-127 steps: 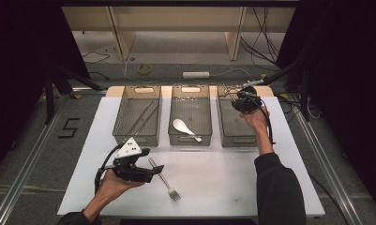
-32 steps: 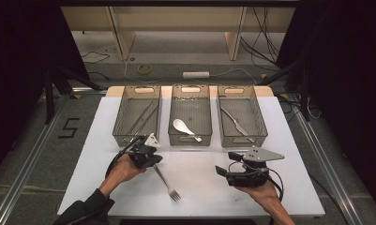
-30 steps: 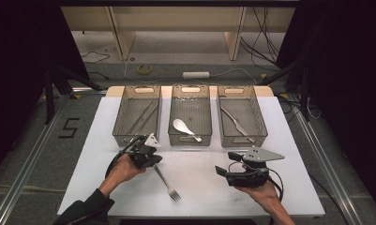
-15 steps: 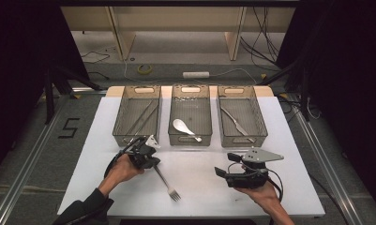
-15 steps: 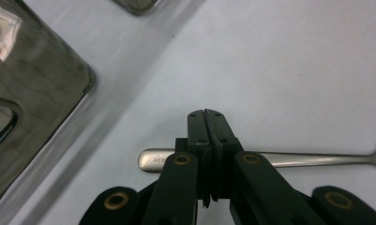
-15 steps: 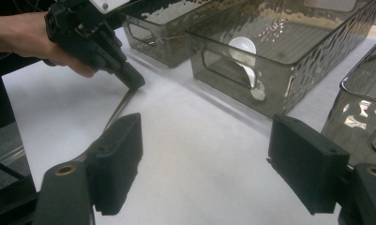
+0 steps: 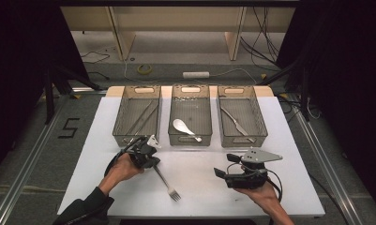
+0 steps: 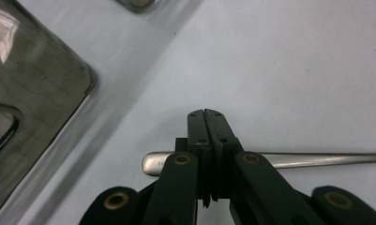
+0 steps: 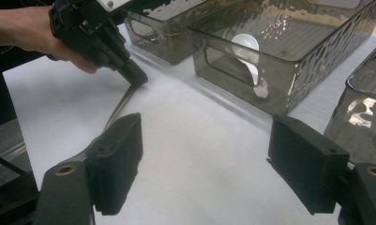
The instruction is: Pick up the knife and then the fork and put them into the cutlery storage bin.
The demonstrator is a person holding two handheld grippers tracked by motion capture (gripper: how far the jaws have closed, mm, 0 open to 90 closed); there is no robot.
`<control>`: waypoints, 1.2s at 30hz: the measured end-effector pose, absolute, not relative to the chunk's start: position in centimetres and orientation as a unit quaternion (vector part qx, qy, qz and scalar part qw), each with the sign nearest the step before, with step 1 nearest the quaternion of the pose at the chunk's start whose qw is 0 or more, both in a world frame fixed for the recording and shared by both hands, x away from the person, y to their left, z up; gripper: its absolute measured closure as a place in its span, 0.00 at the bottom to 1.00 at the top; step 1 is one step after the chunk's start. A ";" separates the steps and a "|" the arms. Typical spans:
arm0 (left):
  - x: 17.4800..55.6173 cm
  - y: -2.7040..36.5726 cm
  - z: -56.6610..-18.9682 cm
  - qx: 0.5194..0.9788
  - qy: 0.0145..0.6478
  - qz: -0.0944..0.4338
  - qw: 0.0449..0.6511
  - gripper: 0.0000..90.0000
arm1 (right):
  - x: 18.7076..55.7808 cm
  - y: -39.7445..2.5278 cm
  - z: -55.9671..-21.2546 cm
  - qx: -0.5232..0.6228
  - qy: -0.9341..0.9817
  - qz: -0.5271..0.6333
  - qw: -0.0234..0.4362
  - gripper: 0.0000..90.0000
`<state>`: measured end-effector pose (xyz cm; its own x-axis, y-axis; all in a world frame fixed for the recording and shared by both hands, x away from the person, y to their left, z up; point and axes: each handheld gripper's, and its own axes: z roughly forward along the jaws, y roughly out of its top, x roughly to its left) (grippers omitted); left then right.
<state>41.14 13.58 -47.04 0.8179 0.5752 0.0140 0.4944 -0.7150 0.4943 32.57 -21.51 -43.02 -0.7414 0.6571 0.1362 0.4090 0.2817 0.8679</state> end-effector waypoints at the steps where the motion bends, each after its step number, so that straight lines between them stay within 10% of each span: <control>1: 41.1 13.6 -47.0 0.922 0.293 0.083 0.242 0.99 | 32.6 -21.5 -43.0 0.337 0.791 0.496 0.126 0.30; 36: 35.4 14.7 -46.1 0.955 0.277 -0.014 0.106 0.99 | 32.5 -21.5 -42.9 0.333 0.793 0.494 0.128 0.30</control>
<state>35.39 14.65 -46.12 0.8459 0.5263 -0.0862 0.5324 -0.8238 0.1949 32.55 -21.53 -42.88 -0.7454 0.6545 0.1268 0.4019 0.2894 0.8688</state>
